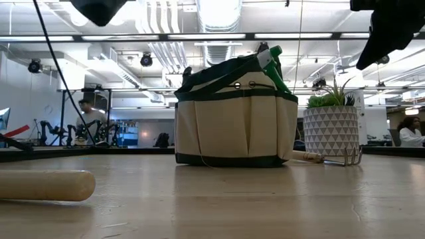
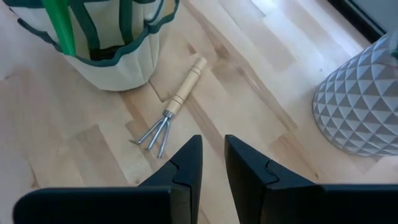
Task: Pick & Place Garden tools in Gardening bag
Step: Put the brown trowel into the light brown gardening bag
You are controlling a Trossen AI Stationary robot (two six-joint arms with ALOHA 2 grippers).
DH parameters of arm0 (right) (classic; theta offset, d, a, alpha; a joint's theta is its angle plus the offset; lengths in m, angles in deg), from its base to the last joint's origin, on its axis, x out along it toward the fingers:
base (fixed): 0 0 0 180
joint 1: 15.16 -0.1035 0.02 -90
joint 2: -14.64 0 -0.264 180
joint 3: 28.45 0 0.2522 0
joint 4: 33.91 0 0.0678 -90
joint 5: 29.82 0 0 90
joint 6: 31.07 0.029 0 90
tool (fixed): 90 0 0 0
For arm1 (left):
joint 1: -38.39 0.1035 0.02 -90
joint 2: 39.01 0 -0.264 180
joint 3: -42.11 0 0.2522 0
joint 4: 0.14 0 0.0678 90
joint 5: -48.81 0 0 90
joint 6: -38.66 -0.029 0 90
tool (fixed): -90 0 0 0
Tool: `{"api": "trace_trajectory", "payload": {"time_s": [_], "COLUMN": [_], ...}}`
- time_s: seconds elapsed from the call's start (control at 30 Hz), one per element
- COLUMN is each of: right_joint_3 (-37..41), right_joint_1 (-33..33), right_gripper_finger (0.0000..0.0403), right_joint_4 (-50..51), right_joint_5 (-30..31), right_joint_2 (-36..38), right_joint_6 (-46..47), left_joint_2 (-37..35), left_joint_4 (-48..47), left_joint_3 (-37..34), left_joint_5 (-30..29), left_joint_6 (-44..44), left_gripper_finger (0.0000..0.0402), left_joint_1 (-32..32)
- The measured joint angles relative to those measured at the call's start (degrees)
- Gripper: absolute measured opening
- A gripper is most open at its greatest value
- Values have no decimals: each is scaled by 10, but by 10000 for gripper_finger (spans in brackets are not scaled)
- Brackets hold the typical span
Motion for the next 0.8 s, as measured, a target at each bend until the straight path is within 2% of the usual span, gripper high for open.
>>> {"api": "trace_trajectory", "payload": {"time_s": [0.17, 0.33, 0.6, 0.8], "right_joint_3": [0, 0, 0, 0], "right_joint_1": [0, 0, 2, 2], "right_gripper_finger": [65, 58, 45, 29], "right_joint_4": [0, 1, 10, 56], "right_joint_5": [11, 14, 136, 146], "right_joint_2": [0, 1, 21, 66], "right_joint_6": [-9, -14, -11, 13], "left_joint_2": [41, 76, 129, 153], "left_joint_4": [-45, -50, -90, -84], "left_joint_3": [29, 28, 26, 26], "left_joint_5": [4, 38, 46, 67], "left_joint_6": [46, 73, 73, 49], "left_gripper_finger": [223, 223, 223, 223], "left_joint_1": [-1, -2, -1, -1]}}
